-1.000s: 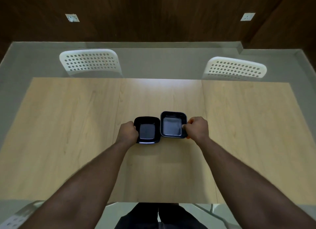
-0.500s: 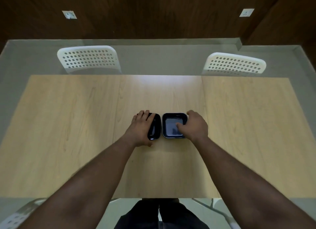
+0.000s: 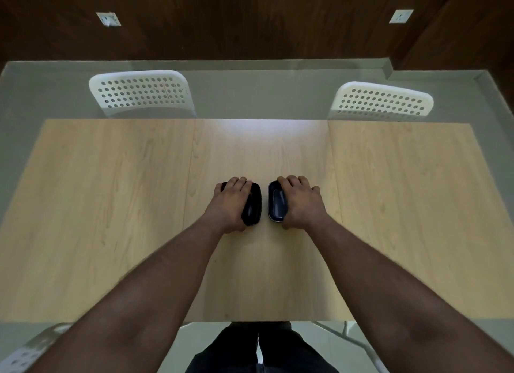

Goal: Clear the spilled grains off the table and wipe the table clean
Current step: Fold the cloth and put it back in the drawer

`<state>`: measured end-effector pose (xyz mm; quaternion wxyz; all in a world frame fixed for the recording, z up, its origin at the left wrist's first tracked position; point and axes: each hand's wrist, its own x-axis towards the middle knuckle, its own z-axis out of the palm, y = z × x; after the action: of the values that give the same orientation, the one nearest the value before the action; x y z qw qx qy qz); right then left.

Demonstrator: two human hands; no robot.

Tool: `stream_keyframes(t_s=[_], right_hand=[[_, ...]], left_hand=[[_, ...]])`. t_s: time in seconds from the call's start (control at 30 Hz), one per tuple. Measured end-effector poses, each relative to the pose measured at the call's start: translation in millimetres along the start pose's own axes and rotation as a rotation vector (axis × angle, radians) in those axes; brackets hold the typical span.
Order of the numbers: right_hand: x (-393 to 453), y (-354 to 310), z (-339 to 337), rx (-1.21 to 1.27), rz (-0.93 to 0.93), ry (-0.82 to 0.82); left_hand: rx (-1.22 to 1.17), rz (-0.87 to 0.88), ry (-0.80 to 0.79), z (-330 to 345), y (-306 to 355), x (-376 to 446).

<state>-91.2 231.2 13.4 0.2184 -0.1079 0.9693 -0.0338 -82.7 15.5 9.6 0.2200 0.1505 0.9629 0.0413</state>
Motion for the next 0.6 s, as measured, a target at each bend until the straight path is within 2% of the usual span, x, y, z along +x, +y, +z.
stream_keyframes(t_s=[0.6], right_hand=[[-2.4, 9.0, 0.5, 0.040, -0.008, 0.008]], left_hand=[[0.013, -0.037, -0.025, -3.5, 2.3, 1.3]])
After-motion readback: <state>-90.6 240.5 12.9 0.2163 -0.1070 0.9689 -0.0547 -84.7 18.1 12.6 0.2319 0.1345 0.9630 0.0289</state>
